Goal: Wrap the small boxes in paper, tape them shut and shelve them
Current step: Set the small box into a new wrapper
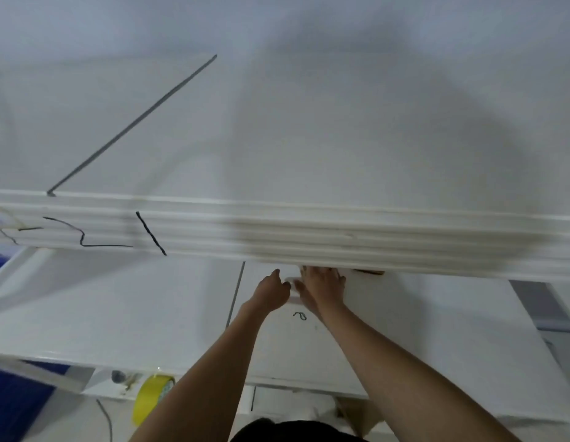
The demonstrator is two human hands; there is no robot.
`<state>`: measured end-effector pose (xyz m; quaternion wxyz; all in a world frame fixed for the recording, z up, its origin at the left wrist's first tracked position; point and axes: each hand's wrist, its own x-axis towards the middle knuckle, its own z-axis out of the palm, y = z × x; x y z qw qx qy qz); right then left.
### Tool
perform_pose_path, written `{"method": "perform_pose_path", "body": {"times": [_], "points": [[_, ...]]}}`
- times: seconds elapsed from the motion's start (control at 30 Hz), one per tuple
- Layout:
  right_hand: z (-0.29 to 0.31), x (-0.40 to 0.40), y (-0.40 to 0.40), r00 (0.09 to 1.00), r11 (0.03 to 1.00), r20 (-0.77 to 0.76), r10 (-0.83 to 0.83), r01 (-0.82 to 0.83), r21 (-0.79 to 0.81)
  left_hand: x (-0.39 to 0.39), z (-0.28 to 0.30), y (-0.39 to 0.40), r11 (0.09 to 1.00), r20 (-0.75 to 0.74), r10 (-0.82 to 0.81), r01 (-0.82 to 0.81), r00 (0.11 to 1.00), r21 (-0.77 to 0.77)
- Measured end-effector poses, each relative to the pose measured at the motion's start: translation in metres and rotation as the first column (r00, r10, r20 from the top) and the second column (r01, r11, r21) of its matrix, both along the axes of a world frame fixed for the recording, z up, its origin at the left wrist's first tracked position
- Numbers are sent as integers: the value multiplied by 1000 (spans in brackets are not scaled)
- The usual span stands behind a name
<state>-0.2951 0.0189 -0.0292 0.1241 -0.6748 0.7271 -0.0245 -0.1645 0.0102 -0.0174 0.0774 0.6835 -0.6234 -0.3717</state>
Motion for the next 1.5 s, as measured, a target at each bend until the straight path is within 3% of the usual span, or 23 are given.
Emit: {"method": "perform_pose_path", "body": {"times": [0.3, 0.53, 0.6, 0.7, 0.83, 0.9, 0.93, 1.03, 1.17, 1.37, 1.43, 1.5], "points": [[4, 17, 27, 993, 991, 116, 28, -12, -136, 21, 15, 28, 994, 1, 105, -105, 995, 29], [23, 33, 43, 912, 975, 405, -57, 138, -174, 33, 13, 42, 953, -242, 286, -249, 927, 173], [30, 35, 49, 793, 963, 598, -115, 238, -130, 39, 14, 44, 930, -310, 348, -284, 885, 235], [36, 45, 57, 435, 918, 860, -265, 386, 88, 50, 19, 43, 862, -469, 480, -298, 742, 411], [40, 60, 77, -20, 836, 906, -423, 378, 398, 65, 25, 53, 843, -588, 490, -179, 644, 507], [39, 66, 90, -141, 788, 863, -484, 360, 500, 73, 24, 60, 826, -610, 510, -147, 606, 545], [37, 68, 96, -160, 770, 850, -503, 363, 524, 77, 21, 63, 820, -613, 511, -129, 602, 557], [21, 72, 109, -131, 744, 824, -551, 372, 556, 89, 9, 74, 825, -615, 482, -89, 624, 558], [20, 72, 116, 157, 751, 773, -614, 418, 511, 99, -6, 84, 853, -597, 448, -120, 666, 507], [30, 63, 127, 440, 826, 701, -561, 346, 444, 88, -2, 94, 907, -563, 363, -143, 742, 396], [28, 55, 127, 430, 816, 696, -576, 354, 457, 84, 0, 94, 909, -578, 355, -128, 735, 396], [26, 47, 127, 346, 795, 722, -599, 366, 484, 80, 2, 95, 901, -616, 374, -115, 693, 418]]}}
